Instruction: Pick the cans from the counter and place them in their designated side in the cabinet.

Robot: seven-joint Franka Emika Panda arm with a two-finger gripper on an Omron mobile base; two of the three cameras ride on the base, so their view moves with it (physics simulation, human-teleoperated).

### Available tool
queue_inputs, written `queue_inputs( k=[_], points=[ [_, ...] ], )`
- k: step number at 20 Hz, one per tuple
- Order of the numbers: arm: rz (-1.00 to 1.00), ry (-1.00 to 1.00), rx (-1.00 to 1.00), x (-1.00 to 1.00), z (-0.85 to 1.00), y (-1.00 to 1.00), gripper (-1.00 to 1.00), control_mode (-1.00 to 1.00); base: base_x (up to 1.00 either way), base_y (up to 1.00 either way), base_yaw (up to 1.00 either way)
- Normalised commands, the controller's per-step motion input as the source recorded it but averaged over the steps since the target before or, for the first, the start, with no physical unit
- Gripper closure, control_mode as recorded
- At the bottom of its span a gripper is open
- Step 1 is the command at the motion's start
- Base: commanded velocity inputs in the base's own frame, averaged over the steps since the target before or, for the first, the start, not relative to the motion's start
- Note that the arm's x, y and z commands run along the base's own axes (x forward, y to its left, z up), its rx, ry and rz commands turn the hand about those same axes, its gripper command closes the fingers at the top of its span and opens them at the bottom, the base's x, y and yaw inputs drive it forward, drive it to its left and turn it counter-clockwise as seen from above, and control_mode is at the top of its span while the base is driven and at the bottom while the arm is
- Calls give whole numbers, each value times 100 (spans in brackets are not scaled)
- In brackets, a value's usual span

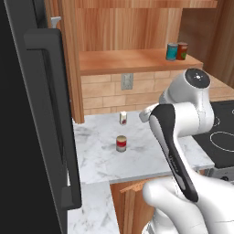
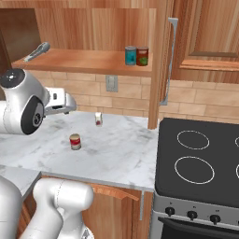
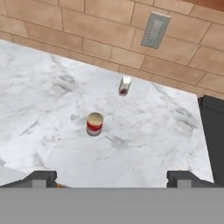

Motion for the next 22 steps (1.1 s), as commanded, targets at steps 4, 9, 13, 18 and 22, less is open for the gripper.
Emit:
queue_inputs(
  k=[4,9,13,18,22],
  points=[
    [0,3,0,0,-16,18,-100,-100,0,0,0],
    [0,0,0,0,-23,14,-100,-100,0,0,0],
    [0,6,1,0,-22,10,-100,-100,0,0,0],
    [0,7,2,0,-20,3,-100,-100,0,0,0],
    [0,8,3,2,-17,2,-100,-100,0,0,0]
  ],
)
